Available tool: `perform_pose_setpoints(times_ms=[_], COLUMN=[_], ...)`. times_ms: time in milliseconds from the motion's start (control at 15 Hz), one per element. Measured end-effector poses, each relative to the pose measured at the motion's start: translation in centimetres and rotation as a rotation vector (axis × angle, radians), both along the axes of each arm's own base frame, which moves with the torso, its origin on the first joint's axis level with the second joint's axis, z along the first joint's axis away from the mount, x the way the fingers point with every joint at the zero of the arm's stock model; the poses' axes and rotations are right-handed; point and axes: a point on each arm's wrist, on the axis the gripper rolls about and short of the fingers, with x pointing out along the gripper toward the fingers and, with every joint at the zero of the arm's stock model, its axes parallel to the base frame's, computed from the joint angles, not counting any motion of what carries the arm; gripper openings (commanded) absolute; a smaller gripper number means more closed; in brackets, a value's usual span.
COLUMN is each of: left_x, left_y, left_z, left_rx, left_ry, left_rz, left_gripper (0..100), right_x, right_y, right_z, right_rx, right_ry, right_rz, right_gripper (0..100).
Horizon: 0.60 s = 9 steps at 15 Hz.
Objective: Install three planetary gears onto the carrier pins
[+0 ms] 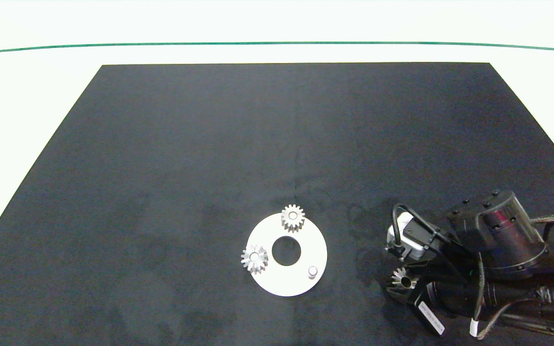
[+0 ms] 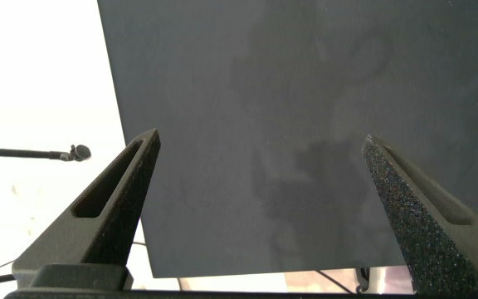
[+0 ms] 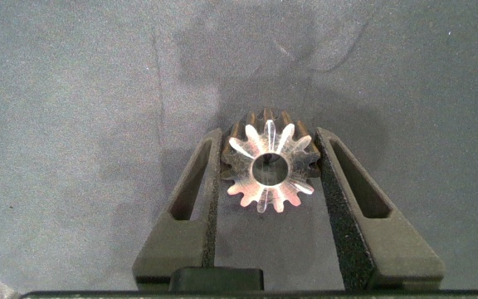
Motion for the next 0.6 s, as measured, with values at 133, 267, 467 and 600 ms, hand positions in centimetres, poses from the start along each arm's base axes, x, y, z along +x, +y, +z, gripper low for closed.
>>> perform_pose_setpoints(times_ms=[133, 267, 467, 600], left_x=[0.0, 0.0, 0.0, 0.0], left_y=[0.0, 0.0, 0.0, 0.0], left_z=[0.0, 0.0, 0.0, 0.0], left_rx=[0.0, 0.0, 0.0, 0.0], left_ry=[0.0, 0.0, 0.0, 0.0], left_rz=[0.0, 0.0, 0.001, 0.001], left_gripper=[100, 100, 100, 100], right_x=[0.0, 0.01, 0.0, -0.01], right_y=[0.0, -0.03, -0.1, -0.11], right_z=[0.0, 0.0, -0.05, -0.09], right_rx=[-0.001, -0.001, -0.001, -0.002], right_ry=[0.0, 0.0, 0.002, 0.003], right_rz=[0.0, -0.001, -0.003, -0.003], right_gripper=[28, 25, 19, 15])
